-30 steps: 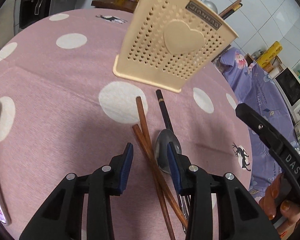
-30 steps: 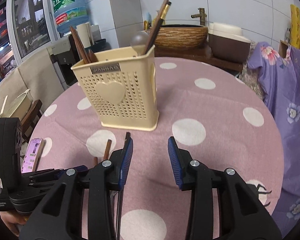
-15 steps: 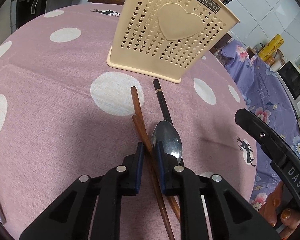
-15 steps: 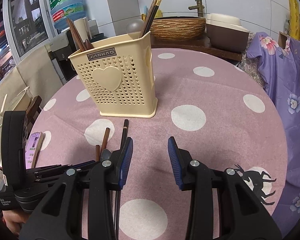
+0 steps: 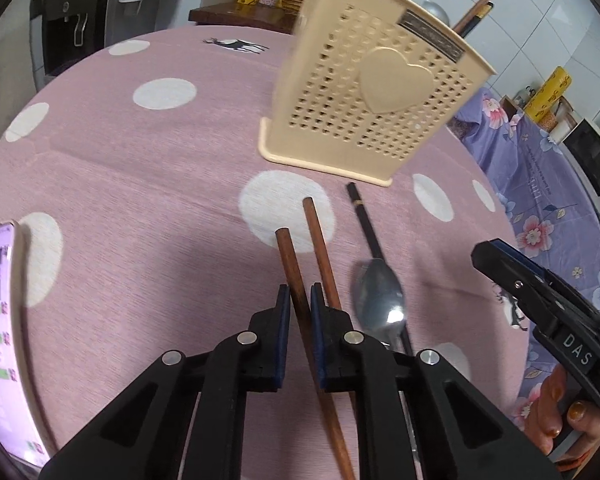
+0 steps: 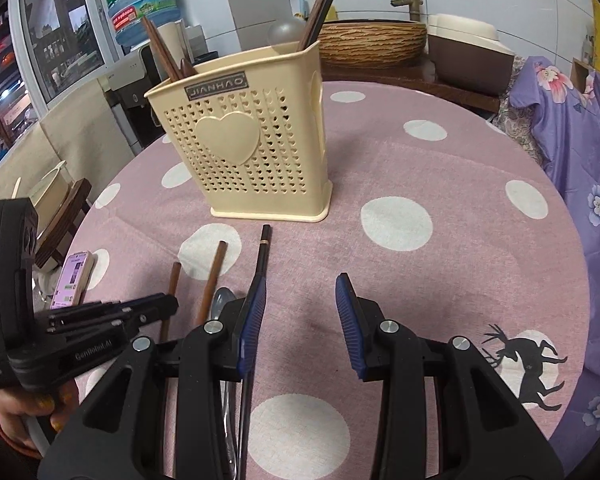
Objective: Organize utensils
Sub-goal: 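Move both tools back to the remaining chopsticks beside the spoon, then grasp a black chopstick with right tool while left tool grasps a brown chopstick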
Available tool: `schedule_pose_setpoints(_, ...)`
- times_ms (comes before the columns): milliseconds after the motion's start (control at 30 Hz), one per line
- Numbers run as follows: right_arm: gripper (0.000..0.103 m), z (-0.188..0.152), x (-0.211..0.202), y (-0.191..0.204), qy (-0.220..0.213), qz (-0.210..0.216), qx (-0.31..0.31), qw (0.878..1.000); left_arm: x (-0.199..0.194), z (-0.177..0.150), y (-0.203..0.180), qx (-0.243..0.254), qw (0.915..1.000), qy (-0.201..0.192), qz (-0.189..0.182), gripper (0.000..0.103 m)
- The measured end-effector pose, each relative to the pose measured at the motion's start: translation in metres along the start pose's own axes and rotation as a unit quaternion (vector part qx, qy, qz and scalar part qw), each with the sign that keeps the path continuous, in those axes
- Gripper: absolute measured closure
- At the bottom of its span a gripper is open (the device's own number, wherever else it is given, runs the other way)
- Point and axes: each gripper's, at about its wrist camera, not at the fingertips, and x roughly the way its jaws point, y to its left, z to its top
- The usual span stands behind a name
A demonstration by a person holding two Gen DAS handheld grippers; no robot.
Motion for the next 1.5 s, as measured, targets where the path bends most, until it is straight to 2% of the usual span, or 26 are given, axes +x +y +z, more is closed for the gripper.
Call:
schedule_pose_setpoints(233,0.066,0.007,0.029,0.016,0.037,0.026,-0.008,0.999,0.007,0.012,0.012,0.008,0.9995,0.003,0.029,0.092)
schedule_pose_setpoints(567,0.067,0.017,0.072,0.020,0.069,0.015,0.000,0.997,0.010,0.010,0.004,0.040,0.9967,-0.006,0.070,0.091)
schedule_pose_setpoints(633,0.068,0.019,0.078,0.023,0.071,0.012,-0.005,0.997,0.010,0.008,0.002,0.047,0.9958,-0.009,0.078,0.086)
schedule_pose_setpoints(700,0.069,0.021,0.083,0.026,0.070,0.001,-0.010,0.998,0.009,0.006,0.001,0.049,0.9952,-0.012,0.084,0.074)
schedule_pose_setpoints(800,0.071,0.022,0.089,0.029,0.071,-0.006,-0.017,0.997,0.007,0.004,0.003,0.048,0.9949,-0.016,0.087,0.067)
schedule_pose_setpoints(1167,0.075,0.022,0.101,0.043,0.072,-0.043,-0.060,0.995,0.012,0.009,-0.002,0.056,0.9926,-0.019,0.106,0.066)
schedule_pose_setpoints(1333,0.082,0.024,0.105,0.047,0.071,-0.050,-0.070,0.994,0.019,0.015,-0.007,0.070,0.9901,-0.020,0.120,0.067)
schedule_pose_setpoints(1433,0.091,0.024,0.106,0.051,0.072,-0.046,-0.080,0.993,0.022,0.017,-0.010,0.078,0.9875,-0.024,0.135,0.073)
schedule_pose_setpoints(1500,0.093,0.026,0.109,0.058,0.072,-0.047,-0.088,0.992,0.023,0.018,-0.010,0.081,0.9864,-0.026,0.141,0.082)
